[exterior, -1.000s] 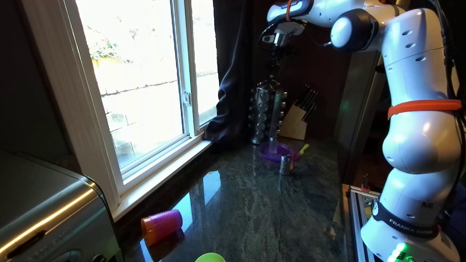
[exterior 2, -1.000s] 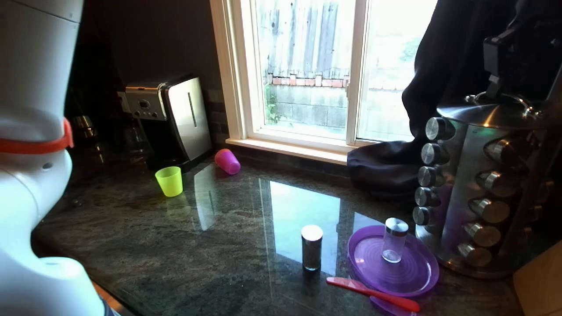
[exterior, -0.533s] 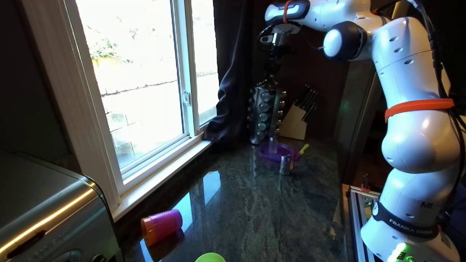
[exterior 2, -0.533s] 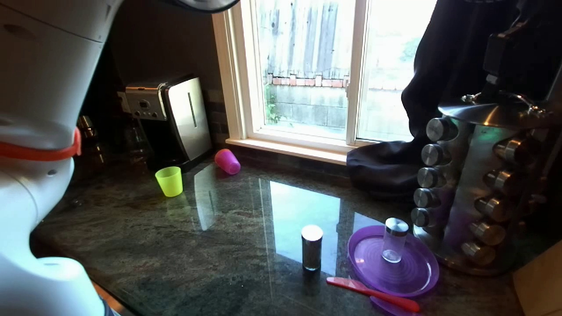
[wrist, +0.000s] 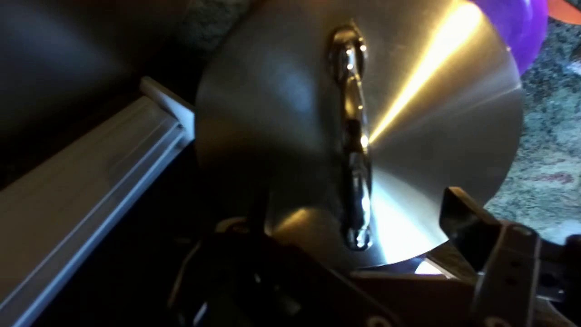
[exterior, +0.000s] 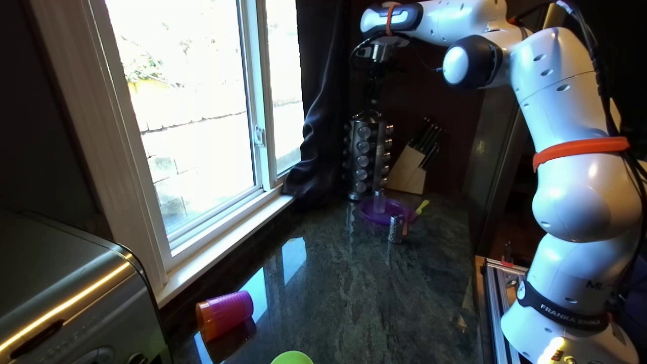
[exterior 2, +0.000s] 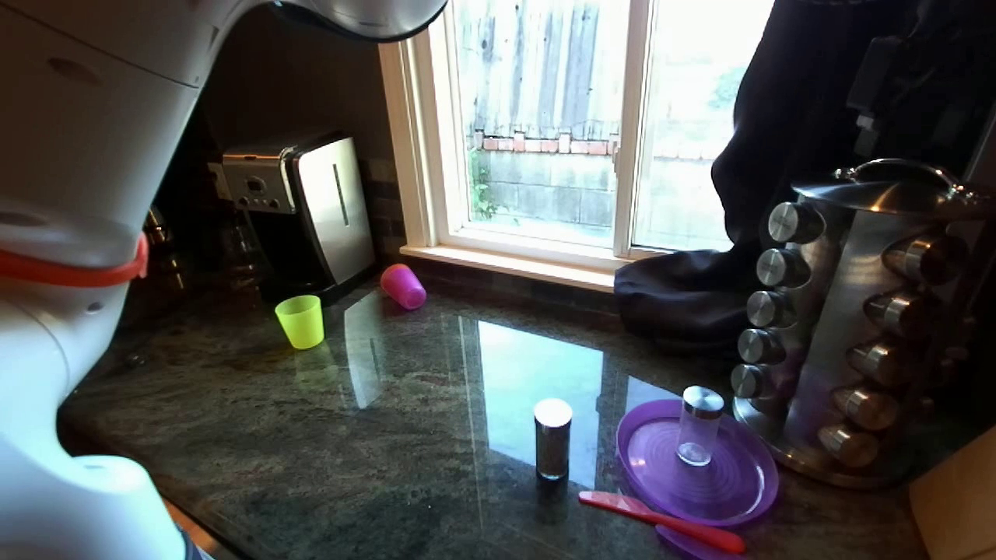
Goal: Rotate the spice rack
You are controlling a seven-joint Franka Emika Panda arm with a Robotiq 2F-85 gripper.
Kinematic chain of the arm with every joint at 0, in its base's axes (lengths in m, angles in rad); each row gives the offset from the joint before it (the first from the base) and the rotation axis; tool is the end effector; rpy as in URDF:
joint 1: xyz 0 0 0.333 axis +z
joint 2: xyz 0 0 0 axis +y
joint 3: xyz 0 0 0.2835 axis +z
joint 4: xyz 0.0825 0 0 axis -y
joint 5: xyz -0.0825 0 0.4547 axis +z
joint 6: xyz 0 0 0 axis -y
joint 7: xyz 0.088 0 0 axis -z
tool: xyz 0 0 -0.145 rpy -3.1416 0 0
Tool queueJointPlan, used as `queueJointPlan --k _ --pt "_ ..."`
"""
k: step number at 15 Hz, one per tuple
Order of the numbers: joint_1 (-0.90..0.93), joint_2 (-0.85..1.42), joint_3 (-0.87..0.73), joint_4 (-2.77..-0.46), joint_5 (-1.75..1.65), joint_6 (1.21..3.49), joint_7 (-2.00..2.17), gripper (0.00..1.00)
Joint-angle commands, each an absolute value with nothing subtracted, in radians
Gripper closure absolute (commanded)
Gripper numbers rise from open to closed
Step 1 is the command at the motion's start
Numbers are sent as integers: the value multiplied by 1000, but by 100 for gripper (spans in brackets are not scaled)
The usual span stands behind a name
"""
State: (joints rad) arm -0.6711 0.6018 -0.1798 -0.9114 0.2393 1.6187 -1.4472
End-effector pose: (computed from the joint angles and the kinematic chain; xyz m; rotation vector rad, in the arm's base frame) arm 0.5684 -0.5351 0.4992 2.9327 0.9640 0.2671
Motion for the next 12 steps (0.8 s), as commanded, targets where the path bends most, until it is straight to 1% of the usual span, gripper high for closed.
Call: queueJointPlan --k 1,4,9,12 --pt "-615 556 -228 -962 176 1751 -1295 0" --pt "-542 496 -272 -1037 93 1817 -1112 0" --pt "-401 338 -307 -1248 -5 1764 -763 0" --pt "-349 241 -296 -1375 13 1737 -577 0"
